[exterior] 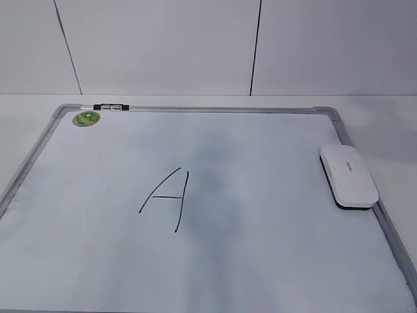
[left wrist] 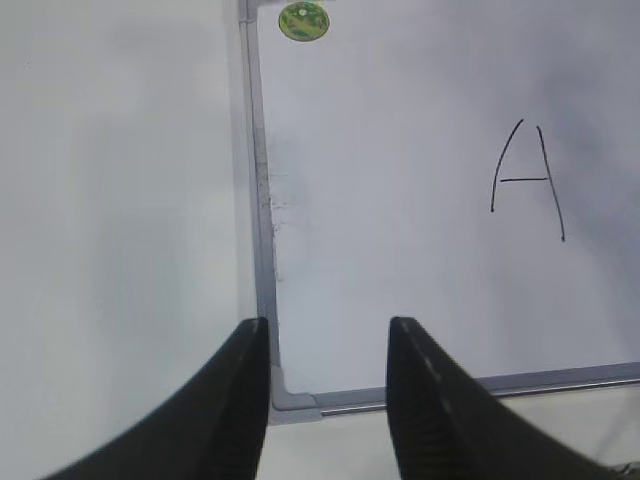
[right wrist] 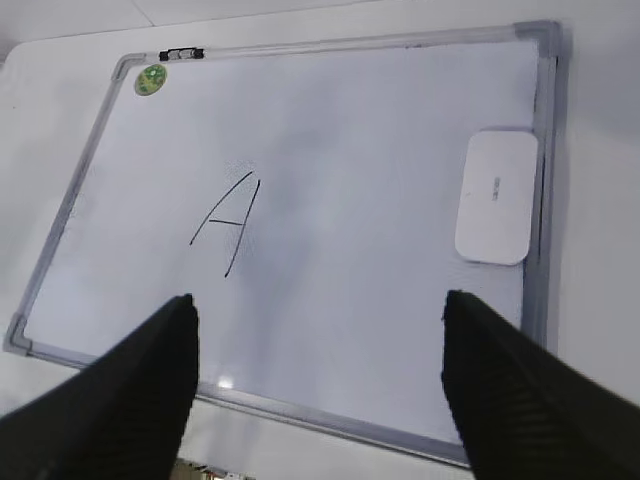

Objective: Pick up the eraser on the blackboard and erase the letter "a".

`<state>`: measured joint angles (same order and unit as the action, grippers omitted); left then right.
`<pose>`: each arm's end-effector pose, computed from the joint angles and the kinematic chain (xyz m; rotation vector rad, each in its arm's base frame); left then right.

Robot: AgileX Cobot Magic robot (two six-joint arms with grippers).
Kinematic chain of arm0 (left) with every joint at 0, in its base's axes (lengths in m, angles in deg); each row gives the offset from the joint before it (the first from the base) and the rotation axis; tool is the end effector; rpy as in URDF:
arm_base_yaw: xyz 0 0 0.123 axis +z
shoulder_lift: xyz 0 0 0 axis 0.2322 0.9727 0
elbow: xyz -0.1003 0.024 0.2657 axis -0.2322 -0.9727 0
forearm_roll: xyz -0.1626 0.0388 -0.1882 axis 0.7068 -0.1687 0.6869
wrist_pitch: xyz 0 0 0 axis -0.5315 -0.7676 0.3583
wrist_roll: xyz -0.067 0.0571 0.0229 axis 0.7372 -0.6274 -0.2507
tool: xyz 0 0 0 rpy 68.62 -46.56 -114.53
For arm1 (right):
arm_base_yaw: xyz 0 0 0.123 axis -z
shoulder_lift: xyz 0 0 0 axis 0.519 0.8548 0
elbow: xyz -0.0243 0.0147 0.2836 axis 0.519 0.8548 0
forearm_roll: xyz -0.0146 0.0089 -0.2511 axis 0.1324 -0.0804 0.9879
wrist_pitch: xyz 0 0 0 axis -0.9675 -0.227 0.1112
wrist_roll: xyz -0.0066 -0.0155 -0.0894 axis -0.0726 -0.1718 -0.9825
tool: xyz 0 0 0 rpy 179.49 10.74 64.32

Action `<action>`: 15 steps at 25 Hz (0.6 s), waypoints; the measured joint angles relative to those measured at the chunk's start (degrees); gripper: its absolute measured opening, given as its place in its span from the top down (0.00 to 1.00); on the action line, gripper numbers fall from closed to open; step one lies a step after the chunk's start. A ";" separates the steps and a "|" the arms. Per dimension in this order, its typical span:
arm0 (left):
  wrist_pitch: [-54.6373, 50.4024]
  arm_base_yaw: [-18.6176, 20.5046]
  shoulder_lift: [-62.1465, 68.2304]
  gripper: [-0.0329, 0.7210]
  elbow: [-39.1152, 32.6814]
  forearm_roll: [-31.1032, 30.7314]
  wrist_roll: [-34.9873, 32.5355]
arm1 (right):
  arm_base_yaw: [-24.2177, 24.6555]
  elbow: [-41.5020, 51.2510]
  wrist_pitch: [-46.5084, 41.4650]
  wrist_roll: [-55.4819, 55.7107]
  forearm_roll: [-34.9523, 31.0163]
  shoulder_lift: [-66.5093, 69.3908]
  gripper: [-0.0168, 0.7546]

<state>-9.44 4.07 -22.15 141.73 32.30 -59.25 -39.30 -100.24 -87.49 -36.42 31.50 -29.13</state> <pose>0.0795 -0.0173 0.4001 0.1182 2.3607 -0.1735 0.1040 0.0365 0.4442 -0.1394 2.3021 0.4122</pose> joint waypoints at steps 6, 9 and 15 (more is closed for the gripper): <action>-0.33 -1.92 -6.24 0.56 -0.27 0.00 0.48 | 0.00 6.63 -0.22 0.14 -1.61 -10.78 0.23; -0.59 -2.22 -9.85 0.58 -1.59 0.00 0.51 | 0.00 9.54 -0.22 0.23 -1.75 -15.26 0.23; -0.79 -2.42 -17.76 0.59 -6.76 -0.03 0.61 | 0.00 16.69 -0.33 -1.05 -1.79 -22.98 0.23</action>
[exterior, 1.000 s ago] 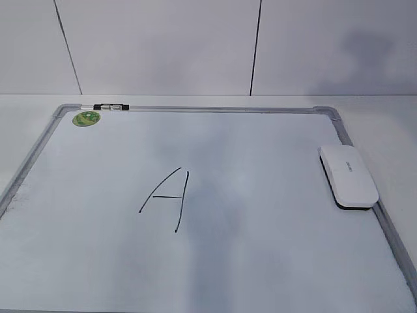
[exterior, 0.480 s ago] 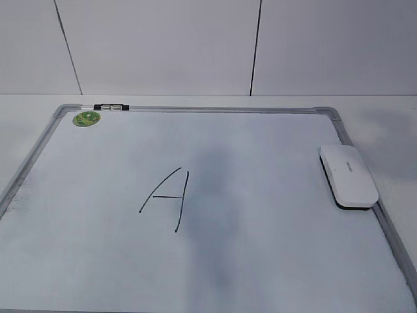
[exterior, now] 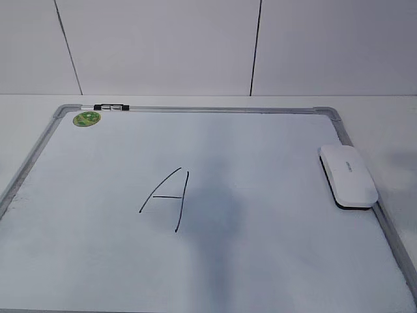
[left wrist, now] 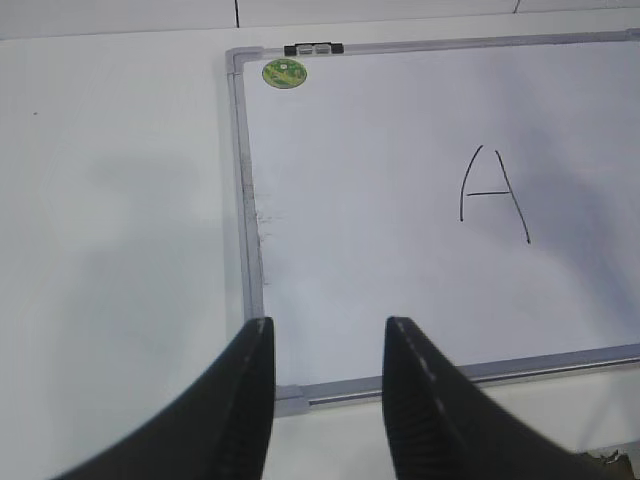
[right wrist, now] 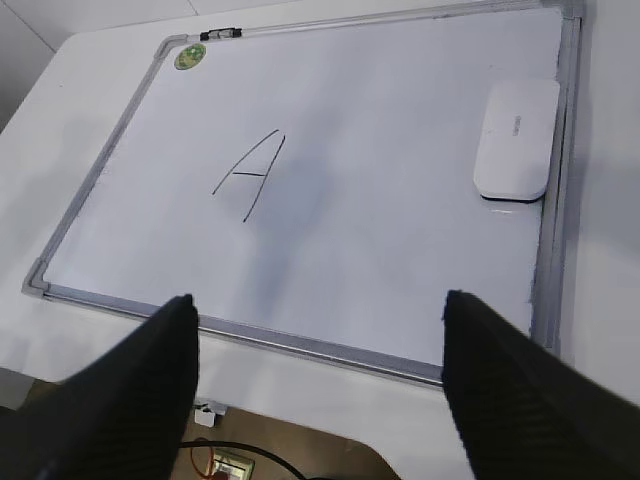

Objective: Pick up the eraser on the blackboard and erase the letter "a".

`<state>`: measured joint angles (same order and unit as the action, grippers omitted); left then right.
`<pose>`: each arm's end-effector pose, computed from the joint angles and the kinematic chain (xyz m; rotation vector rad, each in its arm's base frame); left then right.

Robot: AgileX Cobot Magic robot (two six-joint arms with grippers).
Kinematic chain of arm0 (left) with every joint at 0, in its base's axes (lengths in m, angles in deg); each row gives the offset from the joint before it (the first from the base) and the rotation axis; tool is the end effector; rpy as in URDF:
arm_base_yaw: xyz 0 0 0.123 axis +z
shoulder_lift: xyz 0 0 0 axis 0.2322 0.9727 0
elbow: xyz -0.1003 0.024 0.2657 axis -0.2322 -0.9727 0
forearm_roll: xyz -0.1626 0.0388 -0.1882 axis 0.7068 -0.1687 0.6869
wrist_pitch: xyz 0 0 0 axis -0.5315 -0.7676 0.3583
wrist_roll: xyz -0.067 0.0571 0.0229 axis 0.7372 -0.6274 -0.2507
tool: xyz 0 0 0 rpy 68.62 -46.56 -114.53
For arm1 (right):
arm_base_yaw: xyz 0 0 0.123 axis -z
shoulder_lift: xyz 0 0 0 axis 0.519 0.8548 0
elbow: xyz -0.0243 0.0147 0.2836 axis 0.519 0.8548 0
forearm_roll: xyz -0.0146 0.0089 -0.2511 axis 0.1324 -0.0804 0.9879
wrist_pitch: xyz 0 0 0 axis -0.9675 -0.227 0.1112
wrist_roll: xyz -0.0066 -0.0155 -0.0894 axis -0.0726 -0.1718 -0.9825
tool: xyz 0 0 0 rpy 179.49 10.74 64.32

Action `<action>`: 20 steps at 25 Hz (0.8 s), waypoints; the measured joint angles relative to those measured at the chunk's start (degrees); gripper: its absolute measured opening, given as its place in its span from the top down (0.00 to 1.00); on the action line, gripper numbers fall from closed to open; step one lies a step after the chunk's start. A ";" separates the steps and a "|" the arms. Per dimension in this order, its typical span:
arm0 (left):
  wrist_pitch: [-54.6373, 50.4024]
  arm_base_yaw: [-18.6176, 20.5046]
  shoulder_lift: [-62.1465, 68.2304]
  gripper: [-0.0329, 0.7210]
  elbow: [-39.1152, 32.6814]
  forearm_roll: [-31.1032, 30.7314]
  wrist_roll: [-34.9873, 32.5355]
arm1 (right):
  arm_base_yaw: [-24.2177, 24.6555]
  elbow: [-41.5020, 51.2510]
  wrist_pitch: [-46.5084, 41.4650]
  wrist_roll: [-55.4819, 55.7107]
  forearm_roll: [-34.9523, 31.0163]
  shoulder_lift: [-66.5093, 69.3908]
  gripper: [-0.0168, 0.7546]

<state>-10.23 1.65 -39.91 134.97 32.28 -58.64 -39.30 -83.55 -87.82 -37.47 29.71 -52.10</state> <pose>0.0072 -0.0057 0.3811 0.1500 2.1823 -0.2188 0.0142 0.0265 0.3914 -0.1782 2.1919 0.4398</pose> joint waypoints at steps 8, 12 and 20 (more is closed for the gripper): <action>-0.14 0.00 -7.27 0.59 -8.84 0.00 0.00 | 0.00 8.65 -0.08 -1.17 4.85 -8.68 0.23; -0.14 0.00 -9.58 0.57 -12.69 0.00 -0.63 | 0.00 12.34 -0.08 -3.01 6.64 -12.75 0.23; -0.03 0.00 -13.39 0.55 -19.65 -0.66 -3.73 | 0.00 21.87 -0.13 -4.79 10.76 -19.26 0.23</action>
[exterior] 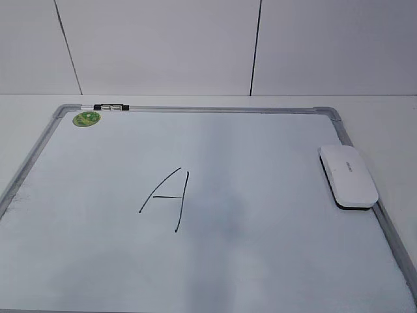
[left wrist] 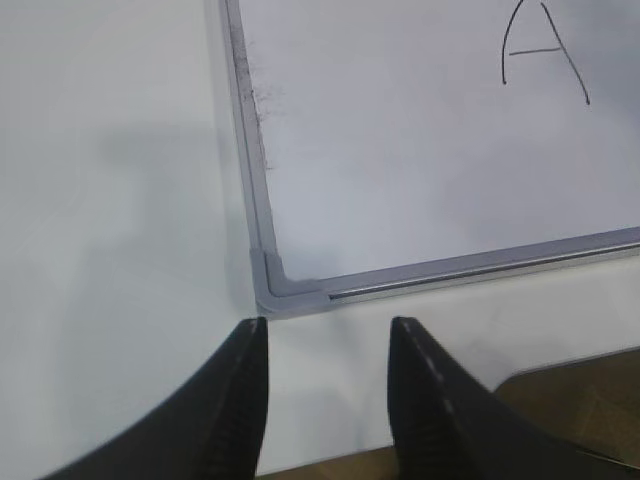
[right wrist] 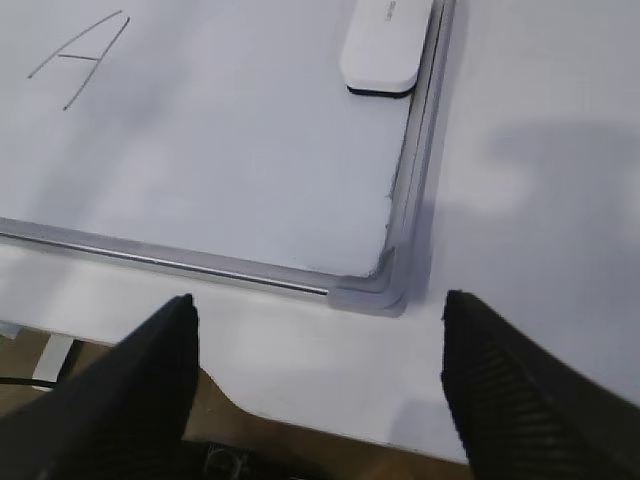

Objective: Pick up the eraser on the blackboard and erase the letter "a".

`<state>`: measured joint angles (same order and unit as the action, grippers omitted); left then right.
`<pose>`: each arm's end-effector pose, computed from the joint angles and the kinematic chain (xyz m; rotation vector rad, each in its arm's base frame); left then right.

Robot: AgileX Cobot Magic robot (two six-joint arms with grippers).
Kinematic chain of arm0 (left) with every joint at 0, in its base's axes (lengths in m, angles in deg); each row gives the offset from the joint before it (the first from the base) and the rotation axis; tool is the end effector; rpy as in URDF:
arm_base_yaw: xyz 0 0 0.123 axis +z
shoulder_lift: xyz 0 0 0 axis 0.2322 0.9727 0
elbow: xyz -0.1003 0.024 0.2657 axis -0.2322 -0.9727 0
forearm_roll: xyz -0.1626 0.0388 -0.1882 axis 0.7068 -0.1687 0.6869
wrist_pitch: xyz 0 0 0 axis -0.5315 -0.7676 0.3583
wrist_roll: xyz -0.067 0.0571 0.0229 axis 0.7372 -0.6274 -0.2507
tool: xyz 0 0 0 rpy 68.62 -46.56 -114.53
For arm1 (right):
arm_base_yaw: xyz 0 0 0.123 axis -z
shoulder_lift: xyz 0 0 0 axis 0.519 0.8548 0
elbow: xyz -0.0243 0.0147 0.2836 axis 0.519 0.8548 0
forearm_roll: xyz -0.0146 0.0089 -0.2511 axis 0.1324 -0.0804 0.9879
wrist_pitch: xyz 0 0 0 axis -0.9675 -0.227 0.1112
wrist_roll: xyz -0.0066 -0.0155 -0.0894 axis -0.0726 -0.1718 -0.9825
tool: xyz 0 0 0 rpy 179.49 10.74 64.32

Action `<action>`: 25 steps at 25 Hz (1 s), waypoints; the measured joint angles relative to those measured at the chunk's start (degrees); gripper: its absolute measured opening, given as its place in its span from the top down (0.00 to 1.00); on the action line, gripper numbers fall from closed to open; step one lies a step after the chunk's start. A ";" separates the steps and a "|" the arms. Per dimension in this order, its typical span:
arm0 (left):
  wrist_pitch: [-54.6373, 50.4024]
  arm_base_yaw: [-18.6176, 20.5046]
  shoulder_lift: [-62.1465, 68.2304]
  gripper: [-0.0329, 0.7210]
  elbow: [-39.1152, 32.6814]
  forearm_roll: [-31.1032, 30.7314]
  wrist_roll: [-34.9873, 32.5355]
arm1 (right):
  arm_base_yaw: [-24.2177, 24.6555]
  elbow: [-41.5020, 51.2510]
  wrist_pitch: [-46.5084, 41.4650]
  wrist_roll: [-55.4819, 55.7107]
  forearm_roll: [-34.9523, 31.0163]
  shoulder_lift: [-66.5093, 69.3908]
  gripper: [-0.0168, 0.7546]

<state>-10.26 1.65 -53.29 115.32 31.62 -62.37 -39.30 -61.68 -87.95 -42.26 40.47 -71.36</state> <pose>-0.0058 -0.0020 0.2907 0.2263 2.2833 -0.1587 -0.0132 0.0065 0.2887 -0.2327 2.2387 0.1641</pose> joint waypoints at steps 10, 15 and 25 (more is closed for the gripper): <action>5.64 0.00 -1.43 0.55 -3.82 -2.08 -0.76 | 0.00 3.69 2.94 -0.81 4.10 -4.47 0.23; 8.83 0.00 -1.49 0.55 -5.71 -2.08 -0.76 | 0.00 5.28 6.20 -0.90 5.04 -4.56 0.23; 9.78 0.00 -1.49 0.55 -5.66 -2.08 -0.76 | 0.00 5.51 6.82 -0.90 5.41 -4.56 0.23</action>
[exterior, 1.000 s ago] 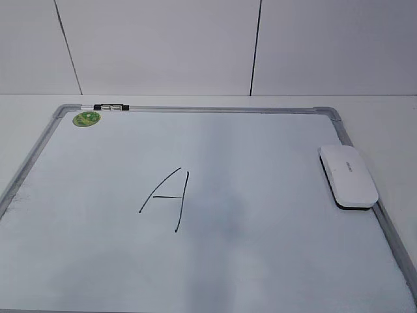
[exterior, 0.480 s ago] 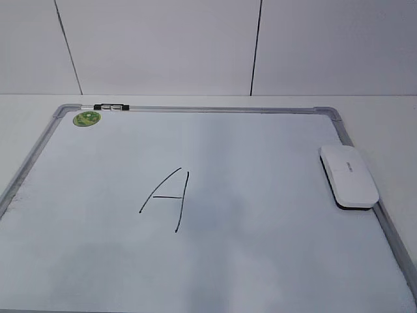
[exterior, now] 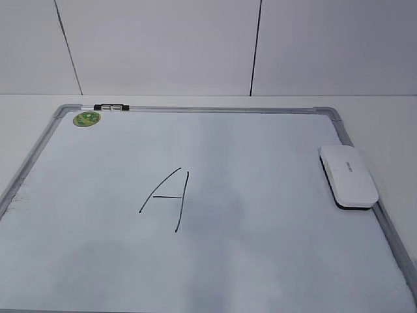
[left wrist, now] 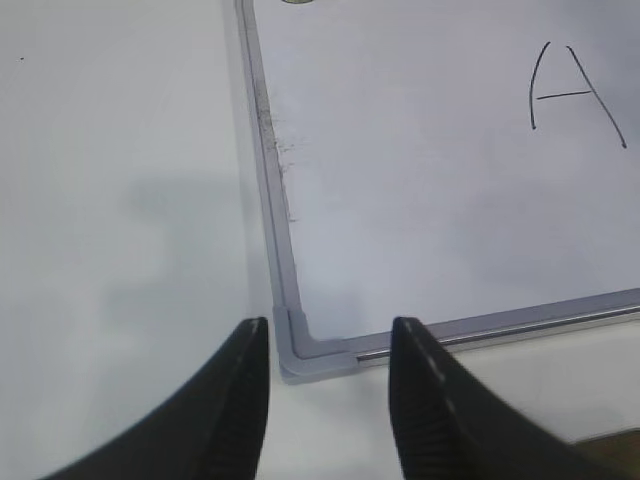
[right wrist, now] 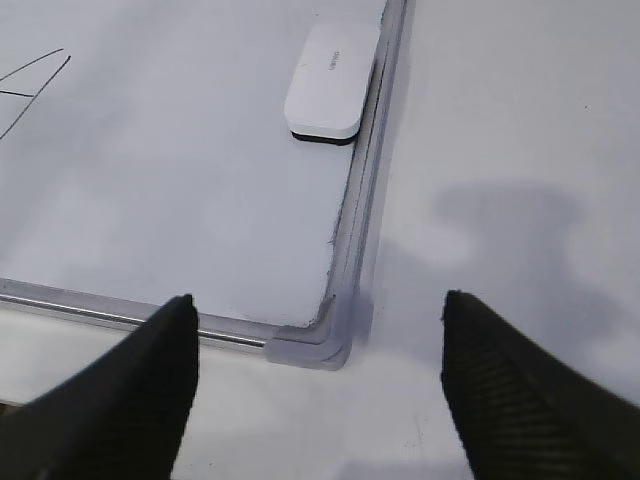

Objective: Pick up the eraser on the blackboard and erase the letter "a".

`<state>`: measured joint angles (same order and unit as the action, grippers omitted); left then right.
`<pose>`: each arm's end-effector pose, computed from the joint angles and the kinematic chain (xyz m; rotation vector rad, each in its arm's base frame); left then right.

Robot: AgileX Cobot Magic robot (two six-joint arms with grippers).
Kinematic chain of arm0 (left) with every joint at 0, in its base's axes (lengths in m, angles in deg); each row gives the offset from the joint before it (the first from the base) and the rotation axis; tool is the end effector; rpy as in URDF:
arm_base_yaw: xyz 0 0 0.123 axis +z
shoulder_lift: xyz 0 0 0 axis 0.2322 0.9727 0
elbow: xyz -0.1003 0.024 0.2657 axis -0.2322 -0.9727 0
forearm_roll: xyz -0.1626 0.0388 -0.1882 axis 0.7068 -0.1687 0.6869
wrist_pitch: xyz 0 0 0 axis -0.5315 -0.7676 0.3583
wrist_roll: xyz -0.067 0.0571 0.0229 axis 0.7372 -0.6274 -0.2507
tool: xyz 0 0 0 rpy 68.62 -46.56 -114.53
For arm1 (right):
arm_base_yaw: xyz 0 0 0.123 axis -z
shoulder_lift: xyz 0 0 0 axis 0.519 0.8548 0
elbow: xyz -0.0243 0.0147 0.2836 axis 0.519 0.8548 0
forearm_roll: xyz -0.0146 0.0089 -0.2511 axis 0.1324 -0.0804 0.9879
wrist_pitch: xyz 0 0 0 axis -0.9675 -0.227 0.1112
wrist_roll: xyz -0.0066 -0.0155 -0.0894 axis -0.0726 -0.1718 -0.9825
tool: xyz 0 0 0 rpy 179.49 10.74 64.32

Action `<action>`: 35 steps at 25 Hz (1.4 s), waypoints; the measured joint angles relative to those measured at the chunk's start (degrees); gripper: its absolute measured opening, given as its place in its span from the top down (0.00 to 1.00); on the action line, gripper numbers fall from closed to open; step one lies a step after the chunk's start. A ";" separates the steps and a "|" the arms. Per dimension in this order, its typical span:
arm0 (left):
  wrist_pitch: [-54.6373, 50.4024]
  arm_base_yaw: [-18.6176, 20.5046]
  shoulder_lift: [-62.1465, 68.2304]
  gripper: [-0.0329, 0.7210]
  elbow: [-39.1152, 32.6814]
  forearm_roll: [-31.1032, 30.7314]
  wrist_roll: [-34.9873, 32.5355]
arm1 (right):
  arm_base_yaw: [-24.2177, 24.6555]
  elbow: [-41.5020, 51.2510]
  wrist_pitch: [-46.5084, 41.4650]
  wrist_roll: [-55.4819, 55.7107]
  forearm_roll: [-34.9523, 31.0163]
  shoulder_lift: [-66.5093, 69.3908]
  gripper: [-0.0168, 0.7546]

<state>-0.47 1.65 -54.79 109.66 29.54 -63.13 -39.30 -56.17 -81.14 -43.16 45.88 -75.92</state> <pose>0.0087 -0.0018 0.2754 0.2252 2.1826 -0.1158 -0.0079 -0.0011 0.2703 -0.2222 2.1366 0.0425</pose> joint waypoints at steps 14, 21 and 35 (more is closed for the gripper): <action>0.00 0.00 -0.08 0.55 0.00 0.00 0.00 | 0.00 0.00 0.13 0.00 0.00 0.00 0.23; 0.00 0.00 -5.02 0.55 0.00 0.00 0.00 | 0.00 0.00 0.17 0.00 0.00 -1.45 0.23; 0.12 0.73 -5.57 0.55 -0.13 0.00 0.00 | 0.29 0.09 0.30 0.00 0.41 -1.57 0.23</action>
<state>-0.36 2.38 -60.36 109.52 29.54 -63.13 -39.01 -56.08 -80.84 -43.16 46.29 -77.49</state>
